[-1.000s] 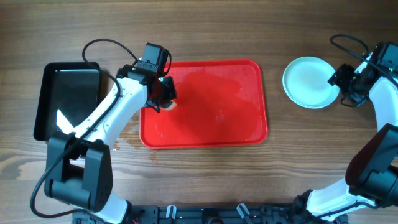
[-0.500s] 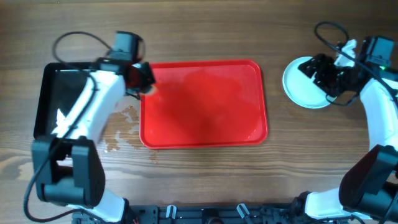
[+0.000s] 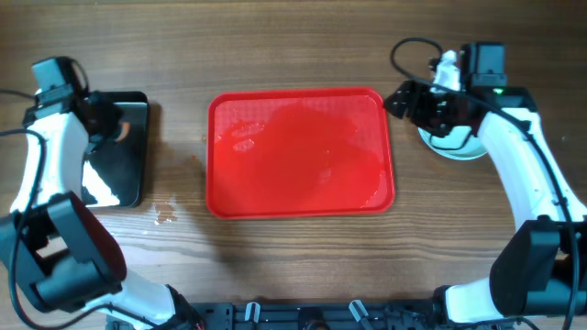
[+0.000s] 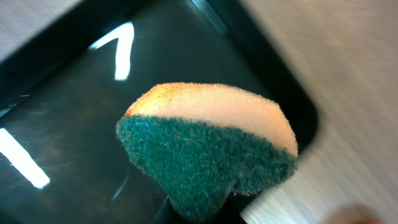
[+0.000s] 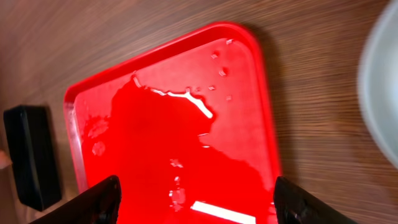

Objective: Clean dirty plates on tray and stack at the side
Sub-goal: 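Move the sponge with the left gripper into the black tray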

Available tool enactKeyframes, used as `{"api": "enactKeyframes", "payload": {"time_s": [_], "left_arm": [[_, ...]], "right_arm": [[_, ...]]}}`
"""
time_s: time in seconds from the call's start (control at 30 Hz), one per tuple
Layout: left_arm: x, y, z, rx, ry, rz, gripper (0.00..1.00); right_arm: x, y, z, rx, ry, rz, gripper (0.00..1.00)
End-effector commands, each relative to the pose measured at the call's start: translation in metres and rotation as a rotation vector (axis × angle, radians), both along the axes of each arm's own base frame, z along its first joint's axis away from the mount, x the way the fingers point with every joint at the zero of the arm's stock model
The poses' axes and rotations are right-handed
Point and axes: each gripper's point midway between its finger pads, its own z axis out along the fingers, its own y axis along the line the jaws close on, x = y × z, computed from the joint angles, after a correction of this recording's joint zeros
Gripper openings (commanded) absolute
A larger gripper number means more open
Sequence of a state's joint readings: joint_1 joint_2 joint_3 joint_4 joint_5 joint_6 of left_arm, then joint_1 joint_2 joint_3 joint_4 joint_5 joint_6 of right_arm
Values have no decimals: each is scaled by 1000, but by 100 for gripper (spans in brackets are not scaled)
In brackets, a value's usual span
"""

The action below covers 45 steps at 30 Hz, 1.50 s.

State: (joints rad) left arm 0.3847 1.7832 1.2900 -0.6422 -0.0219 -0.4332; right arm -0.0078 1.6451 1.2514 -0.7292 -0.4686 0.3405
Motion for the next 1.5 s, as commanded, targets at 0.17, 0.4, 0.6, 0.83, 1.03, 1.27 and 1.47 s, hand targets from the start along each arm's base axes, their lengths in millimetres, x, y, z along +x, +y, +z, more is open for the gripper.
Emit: {"api": "enactKeyframes", "payload": {"time_s": [0.17, 0.4, 0.6, 0.83, 1.03, 1.27, 1.47], "left_arm": [[-15, 28, -44, -15, 110, 88, 12], [-15, 24, -43, -41, 103, 83, 72], [-13, 22, -5, -22, 23, 77, 65], [-13, 22, 10, -8, -13, 80, 15], [-26, 16, -24, -56, 82, 101, 4], [-33, 12, -54, -100, 158, 132, 4], [-31, 14, -58, -97, 159, 134, 4]], "right_arm": [[-2, 26, 3, -2, 0, 20, 82], [-3, 27, 3, 9, 6, 18, 84], [-4, 31, 5, 28, 7, 26, 84], [-3, 31, 5, 28, 4, 25, 84], [-4, 31, 5, 28, 5, 25, 84], [-5, 31, 4, 28, 13, 25, 84], [-5, 31, 4, 28, 13, 25, 84]]}}
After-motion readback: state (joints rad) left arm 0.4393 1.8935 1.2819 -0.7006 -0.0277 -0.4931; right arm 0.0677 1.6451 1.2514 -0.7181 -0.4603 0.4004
